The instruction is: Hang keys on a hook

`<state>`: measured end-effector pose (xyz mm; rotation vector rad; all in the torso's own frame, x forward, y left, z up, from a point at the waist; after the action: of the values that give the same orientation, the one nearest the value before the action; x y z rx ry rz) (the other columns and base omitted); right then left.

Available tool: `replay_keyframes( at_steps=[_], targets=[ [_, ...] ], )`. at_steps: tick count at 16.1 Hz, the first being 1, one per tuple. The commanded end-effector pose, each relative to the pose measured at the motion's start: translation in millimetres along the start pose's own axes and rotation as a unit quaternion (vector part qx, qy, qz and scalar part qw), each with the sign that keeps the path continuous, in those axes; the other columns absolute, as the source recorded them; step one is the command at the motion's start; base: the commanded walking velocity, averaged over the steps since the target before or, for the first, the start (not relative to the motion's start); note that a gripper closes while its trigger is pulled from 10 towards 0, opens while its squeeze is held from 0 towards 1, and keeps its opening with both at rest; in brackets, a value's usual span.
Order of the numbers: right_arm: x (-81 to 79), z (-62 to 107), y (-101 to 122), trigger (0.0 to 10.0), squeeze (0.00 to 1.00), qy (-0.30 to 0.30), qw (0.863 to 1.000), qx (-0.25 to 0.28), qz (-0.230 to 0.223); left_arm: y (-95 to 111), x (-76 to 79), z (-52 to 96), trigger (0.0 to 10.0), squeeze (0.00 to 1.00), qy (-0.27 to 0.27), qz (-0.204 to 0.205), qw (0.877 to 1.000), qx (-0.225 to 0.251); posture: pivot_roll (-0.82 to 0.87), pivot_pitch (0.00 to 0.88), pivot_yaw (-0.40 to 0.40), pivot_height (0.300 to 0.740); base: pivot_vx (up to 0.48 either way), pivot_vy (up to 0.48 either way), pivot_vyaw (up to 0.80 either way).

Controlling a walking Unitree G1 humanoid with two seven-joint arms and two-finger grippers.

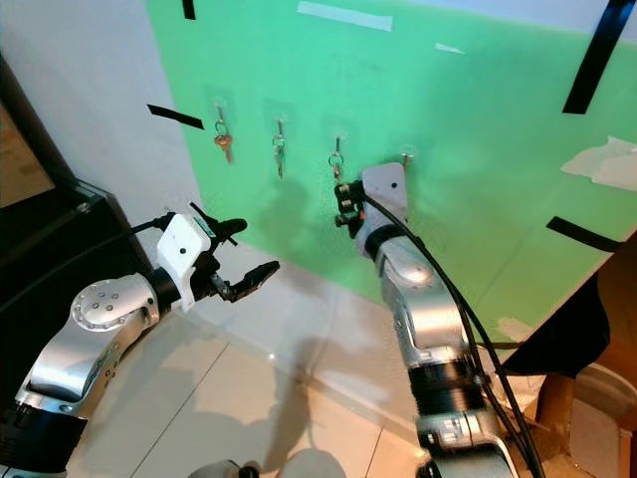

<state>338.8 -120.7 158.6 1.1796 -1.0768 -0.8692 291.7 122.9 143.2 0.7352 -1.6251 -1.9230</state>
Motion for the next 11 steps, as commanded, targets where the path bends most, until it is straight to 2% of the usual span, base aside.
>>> replay_keyframes(
  at_steps=[1, 2, 3, 5, 6, 9, 11],
  targets=[
    [1.3, 6.8, 2, 10.0, 1.00, 0.007, 1.000, 0.008, 0.002, 2, -2.7, -0.8, 10.0, 0.16, 0.009, -0.003, 1.000, 0.004, -0.07, 0.000, 0.040, 0.740, 0.000, 0.000, 0.00],
    [0.6, 13.1, -5, 10.0, 1.00, 0.004, 1.000, 0.001, -0.004, 1, -4.3, 0.1, 10.0, 0.16, 0.022, 0.005, 1.000, 0.008, -0.07, 0.000, 0.040, 0.740, 0.000, 0.000, 0.00],
    [1.2, 22.7, -15, 10.0, 1.00, -0.011, 0.999, -0.010, -0.032, 0, -7.1, 1.8, 10.0, 0.16, 0.045, 0.016, 0.999, 0.014, -0.08, 0.000, 0.043, 0.740, 0.000, 0.000, 0.00],
    [3.8, 35.3, -30, 10.0, 1.00, -0.039, 0.998, -0.024, -0.041, -4, -10.1, 4.4, 10.0, 0.15, 0.077, 0.026, 0.997, 0.014, -0.08, 0.000, 0.045, 0.740, 0.000, 0.000, 0.00],
    [-0.8, 46.4, -45, 10.0, 1.00, -0.034, 0.996, -0.047, -0.074, -8, -9.9, 7.6, 10.0, 0.15, 0.094, 0.030, 0.995, 0.011, -0.09, 0.000, 0.054, 0.740, 0.000, 0.000, 0.00],
    [4.9, 51.8, -46, 10.0, 1.00, -0.056, 0.994, -0.045, -0.086, -10, -11.3, 7.2, 10.0, 0.15, 0.117, 0.040, 0.992, 0.017, -0.11, 0.000, 0.067, 0.740, 0.000, 0.000, 0.00],
    [13.0, 56.4, -46, 10.0, 1.00, -0.072, 0.990, -0.041, -0.116, -11, -11.9, 4.2, 10.0, 0.16, 0.135, 0.041, 0.990, 0.021, -0.12, 0.000, 0.069, 0.740, 0.000, 0.000, 0.00]
  ],
)
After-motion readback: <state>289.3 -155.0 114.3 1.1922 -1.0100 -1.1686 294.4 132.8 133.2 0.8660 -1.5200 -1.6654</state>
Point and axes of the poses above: a point about 5 cm out from each wrist's last joint towards the gripper, its own z axis pointing back from the gripper into the wrist, its own y axis along the axis of the wrist's last joint, x = y × z, the point moved 1 cm from there along -z, pointing out of the wrist towards the gripper, and after that the axes turned 8 degrees about z, right-handed, at the moved point
